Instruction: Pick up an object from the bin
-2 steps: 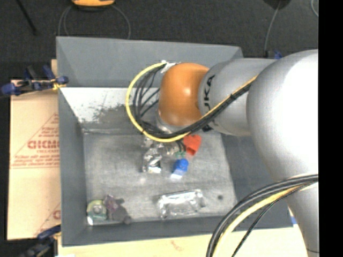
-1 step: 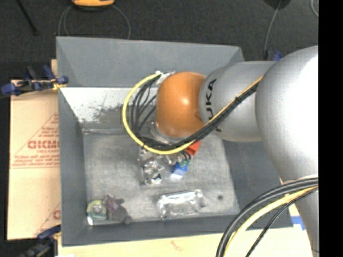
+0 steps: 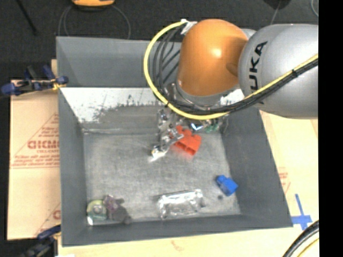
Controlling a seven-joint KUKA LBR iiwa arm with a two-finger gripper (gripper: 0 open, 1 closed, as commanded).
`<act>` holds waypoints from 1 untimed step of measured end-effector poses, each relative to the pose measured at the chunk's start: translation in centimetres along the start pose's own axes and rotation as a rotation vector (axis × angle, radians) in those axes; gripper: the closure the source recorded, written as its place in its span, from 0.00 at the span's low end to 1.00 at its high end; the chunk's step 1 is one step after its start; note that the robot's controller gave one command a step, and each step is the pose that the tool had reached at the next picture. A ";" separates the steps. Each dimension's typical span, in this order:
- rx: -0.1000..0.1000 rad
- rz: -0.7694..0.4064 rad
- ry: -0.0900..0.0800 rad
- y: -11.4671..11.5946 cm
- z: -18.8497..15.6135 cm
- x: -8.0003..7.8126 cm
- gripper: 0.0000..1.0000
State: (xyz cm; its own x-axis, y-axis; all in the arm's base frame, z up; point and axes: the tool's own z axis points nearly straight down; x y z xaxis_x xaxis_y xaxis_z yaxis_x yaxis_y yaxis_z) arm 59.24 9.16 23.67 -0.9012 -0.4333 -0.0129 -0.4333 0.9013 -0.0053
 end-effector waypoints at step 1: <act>-0.008 0.085 0.015 0.6 12.8 -2.5 1.00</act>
Offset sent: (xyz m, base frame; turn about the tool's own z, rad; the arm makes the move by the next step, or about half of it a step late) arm 0.0214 0.0168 -0.1232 0.0857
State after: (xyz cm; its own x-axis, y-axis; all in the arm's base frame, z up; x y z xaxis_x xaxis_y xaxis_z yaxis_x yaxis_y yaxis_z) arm 61.35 10.81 10.91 -0.9348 -0.3550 0.0017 -0.3550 0.9348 0.0029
